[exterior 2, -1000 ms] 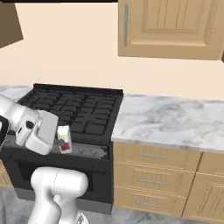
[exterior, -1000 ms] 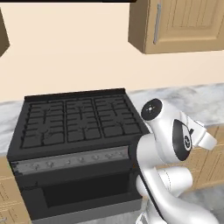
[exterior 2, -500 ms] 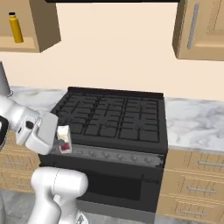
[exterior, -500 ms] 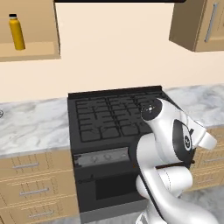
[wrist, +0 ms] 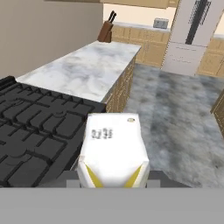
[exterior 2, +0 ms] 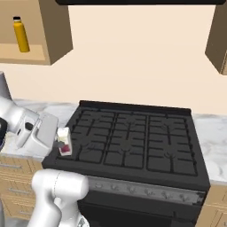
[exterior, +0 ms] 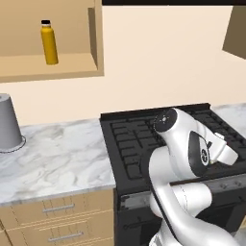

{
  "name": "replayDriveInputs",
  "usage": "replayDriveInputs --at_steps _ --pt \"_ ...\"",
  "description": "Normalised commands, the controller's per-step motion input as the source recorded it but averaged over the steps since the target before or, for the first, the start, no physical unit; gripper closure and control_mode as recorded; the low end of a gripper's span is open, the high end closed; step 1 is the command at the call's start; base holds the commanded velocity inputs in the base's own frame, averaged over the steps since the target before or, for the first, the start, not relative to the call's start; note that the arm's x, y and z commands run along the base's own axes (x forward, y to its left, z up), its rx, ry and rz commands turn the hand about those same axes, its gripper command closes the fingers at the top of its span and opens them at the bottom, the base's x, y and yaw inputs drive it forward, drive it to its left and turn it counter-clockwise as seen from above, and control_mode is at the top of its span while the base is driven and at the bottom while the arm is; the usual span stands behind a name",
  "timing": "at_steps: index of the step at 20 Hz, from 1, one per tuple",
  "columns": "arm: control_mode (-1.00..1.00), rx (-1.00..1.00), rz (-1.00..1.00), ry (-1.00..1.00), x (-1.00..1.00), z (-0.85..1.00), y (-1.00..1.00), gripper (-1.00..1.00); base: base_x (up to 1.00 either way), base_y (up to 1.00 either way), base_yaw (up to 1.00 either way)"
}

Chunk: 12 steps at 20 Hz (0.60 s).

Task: Sort all alcoholic drinks to one cabinet, and non-alcoholic drinks to the other.

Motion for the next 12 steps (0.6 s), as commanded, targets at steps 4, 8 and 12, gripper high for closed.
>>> replayDriveInputs --at_steps 4,8,12 --pt "1.00 0.00 0.00 0.00 0.00 0.00 0.00 1.00 0.56 0.52 0.00" --pt "1.00 0.00 0.00 0.00 0.00 0.00 0.00 1.00 0.35 0.82 0.00" --pt "1.00 0.00 0.00 0.00 0.00 0.00 0.00 1.00 0.41 0.88 0.00"
